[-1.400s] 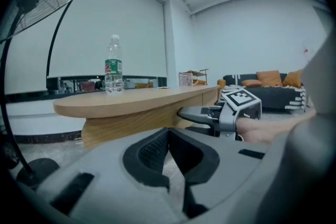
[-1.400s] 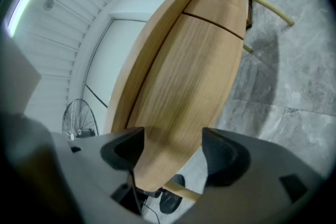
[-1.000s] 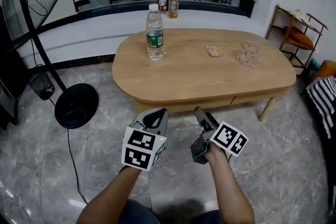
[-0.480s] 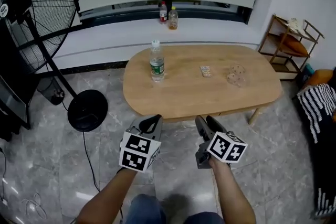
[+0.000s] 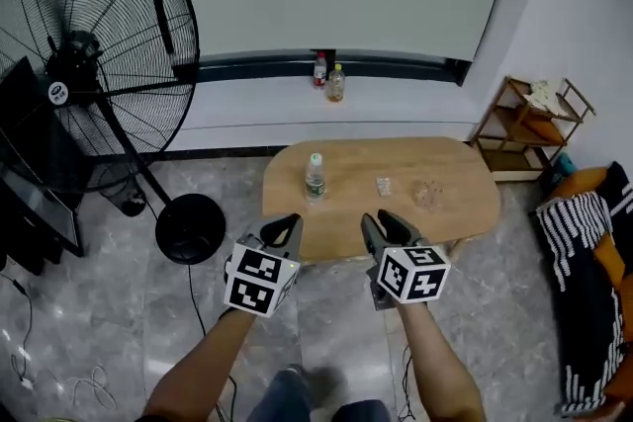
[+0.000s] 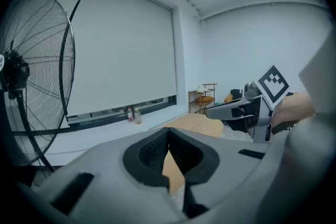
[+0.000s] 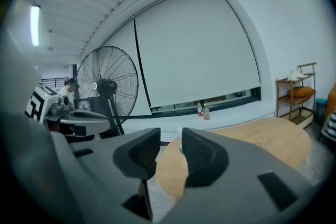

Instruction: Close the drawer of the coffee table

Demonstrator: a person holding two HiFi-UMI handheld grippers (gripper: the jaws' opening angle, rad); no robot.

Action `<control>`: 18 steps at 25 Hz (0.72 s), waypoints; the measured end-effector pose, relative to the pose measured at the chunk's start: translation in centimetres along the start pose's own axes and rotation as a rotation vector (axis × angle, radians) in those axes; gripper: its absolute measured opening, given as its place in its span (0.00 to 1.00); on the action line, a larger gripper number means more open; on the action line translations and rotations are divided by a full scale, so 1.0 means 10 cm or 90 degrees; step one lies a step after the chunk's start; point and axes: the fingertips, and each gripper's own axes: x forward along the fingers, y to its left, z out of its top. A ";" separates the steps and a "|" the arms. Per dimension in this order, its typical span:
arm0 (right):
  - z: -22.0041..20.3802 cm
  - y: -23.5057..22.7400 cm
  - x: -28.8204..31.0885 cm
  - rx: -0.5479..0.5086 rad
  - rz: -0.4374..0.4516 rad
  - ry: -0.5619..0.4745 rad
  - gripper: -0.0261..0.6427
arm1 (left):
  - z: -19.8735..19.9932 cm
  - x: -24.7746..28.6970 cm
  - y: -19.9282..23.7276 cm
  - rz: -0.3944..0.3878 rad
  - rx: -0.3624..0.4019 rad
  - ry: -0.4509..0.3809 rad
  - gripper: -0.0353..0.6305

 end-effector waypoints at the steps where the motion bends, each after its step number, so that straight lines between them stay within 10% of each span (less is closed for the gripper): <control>1: 0.19 0.11 -0.04 -0.015 0.001 0.001 0.23 | 0.17 -0.09 0.05 0.000 0.002 -0.002 0.06; 18: 1.67 1.05 -0.82 -0.105 -0.033 -0.036 0.05 | 1.43 -1.13 0.35 -0.007 0.016 -0.038 0.06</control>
